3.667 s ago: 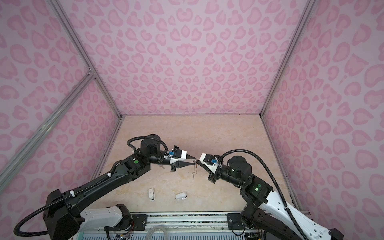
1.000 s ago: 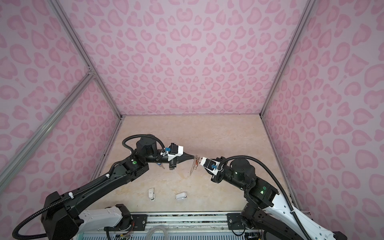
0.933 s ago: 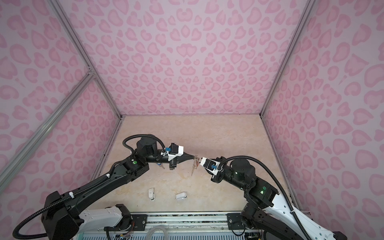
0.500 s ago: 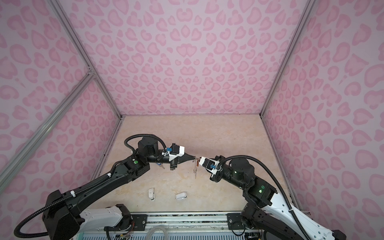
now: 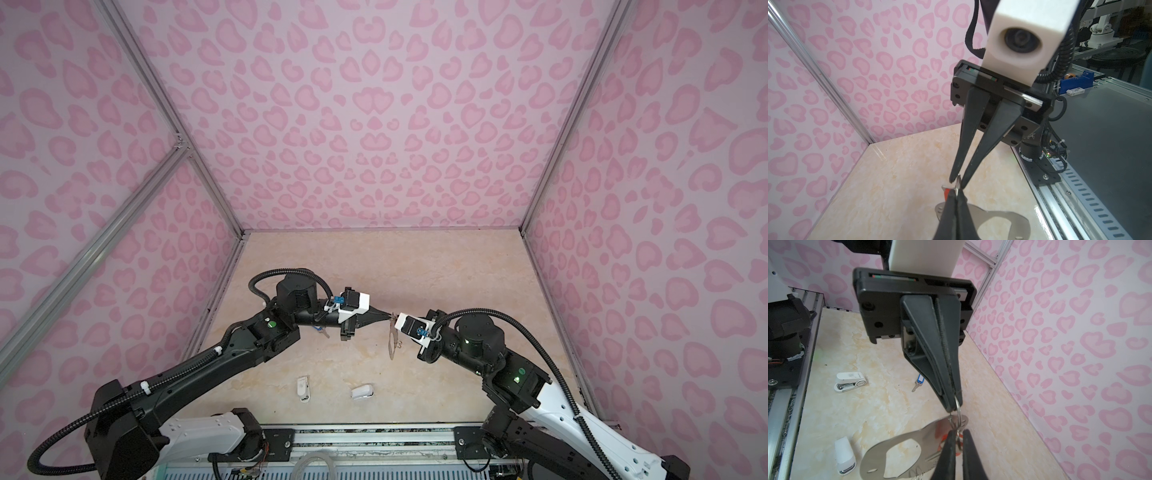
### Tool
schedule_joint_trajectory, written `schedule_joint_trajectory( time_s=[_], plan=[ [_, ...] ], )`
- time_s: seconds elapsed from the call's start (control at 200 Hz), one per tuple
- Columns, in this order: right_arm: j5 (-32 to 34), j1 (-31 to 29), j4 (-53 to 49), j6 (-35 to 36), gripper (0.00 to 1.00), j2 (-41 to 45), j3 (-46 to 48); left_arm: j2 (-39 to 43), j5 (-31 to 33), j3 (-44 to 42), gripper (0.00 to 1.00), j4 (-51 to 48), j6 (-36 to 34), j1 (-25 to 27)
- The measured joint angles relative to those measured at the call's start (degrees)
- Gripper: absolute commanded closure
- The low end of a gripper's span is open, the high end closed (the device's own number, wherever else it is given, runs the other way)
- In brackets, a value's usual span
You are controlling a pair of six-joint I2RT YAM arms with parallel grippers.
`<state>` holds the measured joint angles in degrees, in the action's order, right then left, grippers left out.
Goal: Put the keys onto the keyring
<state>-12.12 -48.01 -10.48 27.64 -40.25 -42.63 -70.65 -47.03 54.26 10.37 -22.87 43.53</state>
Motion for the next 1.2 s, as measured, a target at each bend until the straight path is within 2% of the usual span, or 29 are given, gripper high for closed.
schedule_joint_trajectory(
  time_s=[0.32, 0.525, 0.615, 0.745, 1.2],
  plan=[
    [-0.1, 0.0, -0.3, 0.0, 1.00, -0.8, -0.3, 0.1, 0.9, 0.0, 0.97, 0.0, -0.3, 0.0],
    [0.4, 0.0, -0.1, -0.1, 1.00, -0.8, -0.1, 0.2, 1.1, 0.0, 0.97, 0.1, 0.3, 0.1],
    [0.5, 0.0, 0.2, -0.4, 0.92, -0.9, 0.3, 0.2, 1.2, 0.0, 0.97, 0.1, 0.4, 0.1],
    [0.8, 0.1, 0.4, -1.1, 0.88, -0.7, 0.9, 0.1, 1.1, 0.0, 0.97, 0.5, 0.7, 0.2],
    [1.8, 1.0, -0.1, -2.2, 0.86, 2.6, 1.3, 0.1, 1.2, 0.0, 0.97, 1.3, 0.7, 0.9]
  ],
)
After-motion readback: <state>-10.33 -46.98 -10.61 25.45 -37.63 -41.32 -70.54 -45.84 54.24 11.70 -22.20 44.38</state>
